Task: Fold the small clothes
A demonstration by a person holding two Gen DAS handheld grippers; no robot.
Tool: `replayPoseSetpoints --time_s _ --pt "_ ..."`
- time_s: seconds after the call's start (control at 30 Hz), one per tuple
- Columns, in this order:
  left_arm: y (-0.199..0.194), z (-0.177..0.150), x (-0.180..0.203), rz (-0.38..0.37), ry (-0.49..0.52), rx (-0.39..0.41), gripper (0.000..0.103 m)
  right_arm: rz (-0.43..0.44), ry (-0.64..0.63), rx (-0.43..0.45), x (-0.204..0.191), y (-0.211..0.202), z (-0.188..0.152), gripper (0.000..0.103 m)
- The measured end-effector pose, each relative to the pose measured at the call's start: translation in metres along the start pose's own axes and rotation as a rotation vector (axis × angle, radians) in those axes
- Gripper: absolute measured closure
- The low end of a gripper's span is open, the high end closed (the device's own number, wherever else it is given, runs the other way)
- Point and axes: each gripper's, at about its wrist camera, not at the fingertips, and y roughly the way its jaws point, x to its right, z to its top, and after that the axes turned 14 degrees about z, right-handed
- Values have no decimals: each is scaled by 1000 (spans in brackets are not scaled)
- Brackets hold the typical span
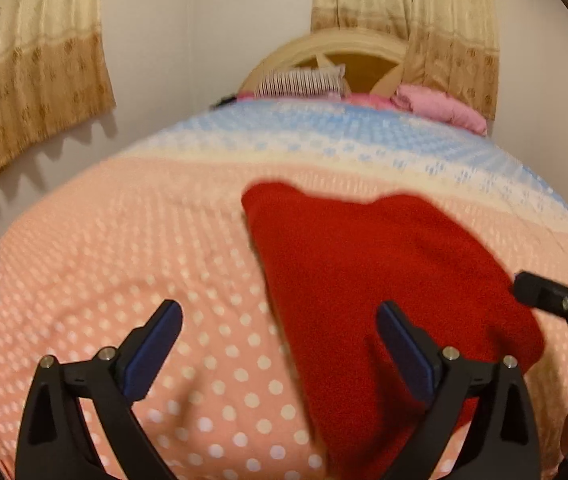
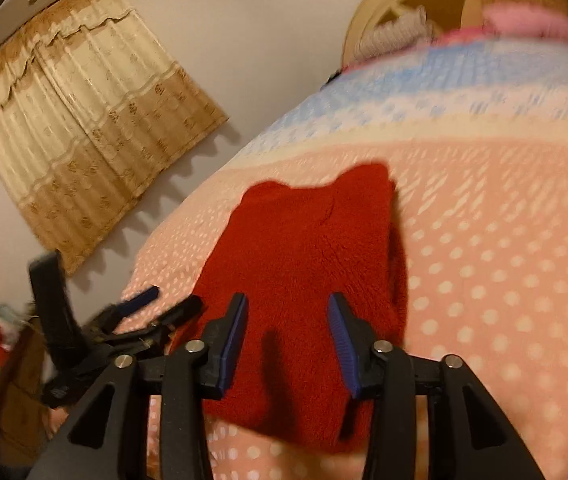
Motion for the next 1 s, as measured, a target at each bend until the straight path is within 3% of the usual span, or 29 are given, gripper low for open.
replayPoseSetpoints --time_s 0.3,0.63,1.0 --pt "-40 17 -11 -38 -30 104 3 -188 -172 103 -55 -42 -3 46" --pt "-53 21 -5 -49 -19 157 0 -195 -170 190 -69 -74 -1 40" --pt "-55 19 -1 -45 -14 154 0 -204 -157 208 -70 -84 -5 40"
